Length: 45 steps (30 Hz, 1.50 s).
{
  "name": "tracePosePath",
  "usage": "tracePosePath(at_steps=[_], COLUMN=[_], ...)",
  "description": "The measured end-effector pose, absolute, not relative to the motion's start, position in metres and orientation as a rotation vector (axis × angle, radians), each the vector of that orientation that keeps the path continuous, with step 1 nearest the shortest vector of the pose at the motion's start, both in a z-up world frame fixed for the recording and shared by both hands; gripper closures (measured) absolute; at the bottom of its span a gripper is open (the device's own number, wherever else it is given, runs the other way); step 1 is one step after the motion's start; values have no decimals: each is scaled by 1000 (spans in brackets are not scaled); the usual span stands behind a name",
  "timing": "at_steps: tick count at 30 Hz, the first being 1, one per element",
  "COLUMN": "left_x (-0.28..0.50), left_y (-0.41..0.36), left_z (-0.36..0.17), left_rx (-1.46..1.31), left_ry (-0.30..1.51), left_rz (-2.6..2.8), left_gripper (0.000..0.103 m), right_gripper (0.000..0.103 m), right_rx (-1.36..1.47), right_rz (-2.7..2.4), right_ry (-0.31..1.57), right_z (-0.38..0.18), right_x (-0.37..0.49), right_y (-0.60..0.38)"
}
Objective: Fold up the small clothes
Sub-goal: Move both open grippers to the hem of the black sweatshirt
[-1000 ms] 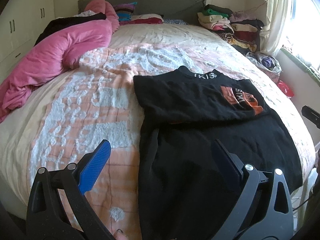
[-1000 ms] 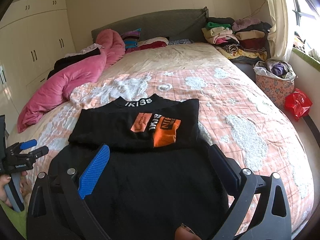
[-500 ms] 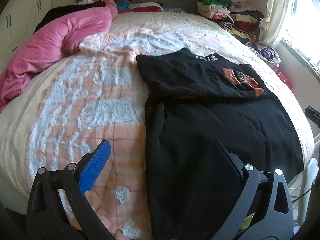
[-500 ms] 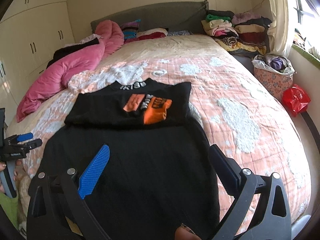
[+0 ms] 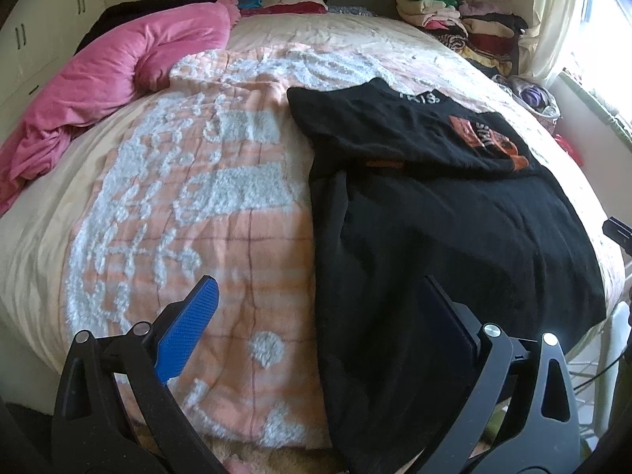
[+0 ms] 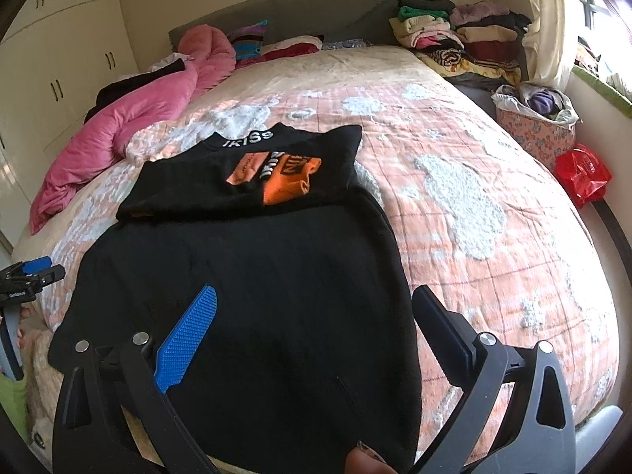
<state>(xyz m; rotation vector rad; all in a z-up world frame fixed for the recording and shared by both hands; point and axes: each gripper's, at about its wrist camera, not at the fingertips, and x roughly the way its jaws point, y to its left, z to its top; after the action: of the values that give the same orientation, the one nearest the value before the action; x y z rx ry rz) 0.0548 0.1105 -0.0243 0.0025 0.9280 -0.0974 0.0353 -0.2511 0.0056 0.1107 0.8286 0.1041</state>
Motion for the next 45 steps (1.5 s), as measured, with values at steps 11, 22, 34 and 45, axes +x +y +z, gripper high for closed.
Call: tracePosePath(at_steps=[11, 22, 34, 45], left_x=[36, 19, 3, -5], left_y=[115, 109, 106, 99], left_z=[-39, -41, -53, -67], left_rx=[14, 25, -6, -60], left_ry=[978, 1010, 1066, 1125], left_rz=[-101, -176, -254, -319], left_gripper=[9, 9, 9, 17], right_gripper=[4, 4, 4, 4], right_rx=[106, 114, 109, 114], right_rz=[87, 74, 70, 80], right_ry=[868, 870, 871, 909], right_z=[-6, -9, -10, -17], right_x=[25, 16, 8, -2], right_y=[-260, -267, -271, -277])
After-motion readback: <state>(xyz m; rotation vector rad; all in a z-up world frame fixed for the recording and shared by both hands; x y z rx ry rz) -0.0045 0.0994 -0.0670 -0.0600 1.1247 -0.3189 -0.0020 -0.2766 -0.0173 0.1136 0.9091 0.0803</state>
